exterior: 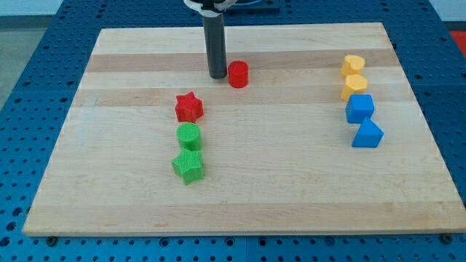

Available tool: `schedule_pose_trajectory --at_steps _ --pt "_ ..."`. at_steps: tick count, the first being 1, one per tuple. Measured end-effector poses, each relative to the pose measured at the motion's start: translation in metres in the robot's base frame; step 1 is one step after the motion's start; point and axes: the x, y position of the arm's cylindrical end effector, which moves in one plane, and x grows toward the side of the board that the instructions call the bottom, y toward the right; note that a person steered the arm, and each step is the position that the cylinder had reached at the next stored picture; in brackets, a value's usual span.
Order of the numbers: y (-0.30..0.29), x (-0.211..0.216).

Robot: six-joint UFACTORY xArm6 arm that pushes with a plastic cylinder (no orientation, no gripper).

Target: Push the red circle towards the top center

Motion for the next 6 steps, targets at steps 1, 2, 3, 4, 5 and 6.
schedule_pose_trajectory --at_steps 1,2,3,4,5,6 --pt "0.006 0.028" --pt "0.011 0.045" --pt "0.013 0.063" --pt "0.018 0.066" --pt "0.036 0.016" --pt "0.058 -0.027"
